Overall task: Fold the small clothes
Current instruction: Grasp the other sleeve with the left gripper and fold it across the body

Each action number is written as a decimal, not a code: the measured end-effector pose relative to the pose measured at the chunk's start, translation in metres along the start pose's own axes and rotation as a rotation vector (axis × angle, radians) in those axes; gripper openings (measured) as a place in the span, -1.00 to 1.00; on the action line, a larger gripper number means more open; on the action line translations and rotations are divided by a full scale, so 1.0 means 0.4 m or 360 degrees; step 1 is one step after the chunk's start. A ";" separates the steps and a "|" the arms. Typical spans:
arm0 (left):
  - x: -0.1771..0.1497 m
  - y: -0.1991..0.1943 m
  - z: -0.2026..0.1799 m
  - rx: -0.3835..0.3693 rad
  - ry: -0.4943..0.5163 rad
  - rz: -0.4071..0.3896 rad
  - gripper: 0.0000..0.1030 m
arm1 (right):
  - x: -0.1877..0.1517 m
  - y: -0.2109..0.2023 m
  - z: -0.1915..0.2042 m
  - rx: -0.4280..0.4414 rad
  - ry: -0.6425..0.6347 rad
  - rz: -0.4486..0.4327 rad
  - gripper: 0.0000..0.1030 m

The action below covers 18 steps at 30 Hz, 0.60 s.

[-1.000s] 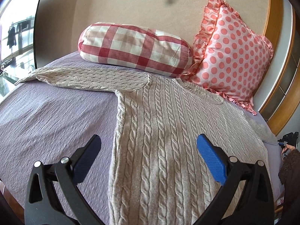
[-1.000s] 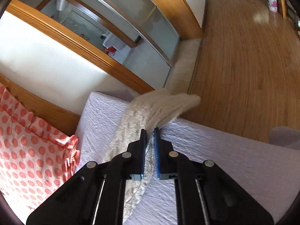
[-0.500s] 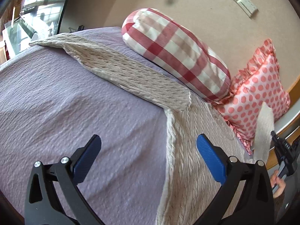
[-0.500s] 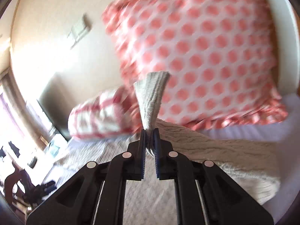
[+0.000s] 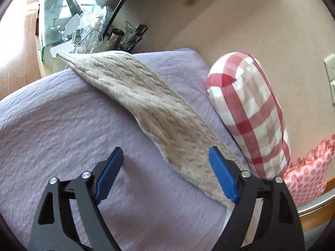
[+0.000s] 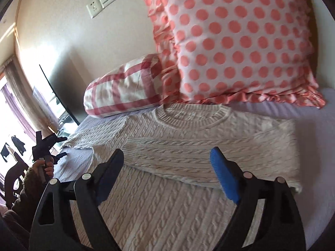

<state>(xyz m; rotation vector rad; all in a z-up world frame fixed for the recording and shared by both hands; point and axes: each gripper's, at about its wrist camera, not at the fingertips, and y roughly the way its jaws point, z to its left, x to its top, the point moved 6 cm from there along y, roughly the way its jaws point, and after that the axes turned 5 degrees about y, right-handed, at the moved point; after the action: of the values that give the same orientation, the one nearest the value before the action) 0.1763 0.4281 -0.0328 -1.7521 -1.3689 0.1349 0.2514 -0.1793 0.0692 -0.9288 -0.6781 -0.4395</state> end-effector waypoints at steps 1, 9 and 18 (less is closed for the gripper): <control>0.021 0.003 0.014 -0.0032 -0.0055 -0.0007 0.51 | -0.002 -0.015 -0.022 -0.0025 0.0031 -0.0016 0.68; 0.138 0.035 0.107 0.0070 -0.0295 -0.0025 -0.83 | -0.030 -0.033 -0.107 -0.0031 0.0179 -0.0054 0.68; 0.086 -0.081 -0.329 0.0394 0.0658 -0.0336 -0.89 | -0.039 -0.077 -0.168 -0.0045 0.0237 -0.0165 0.68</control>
<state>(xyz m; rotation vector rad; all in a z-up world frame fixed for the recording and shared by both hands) 0.2399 0.3825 0.0831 -1.3302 -1.1662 -0.1608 0.2441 -0.2515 0.0483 -0.8807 -0.5872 -0.6058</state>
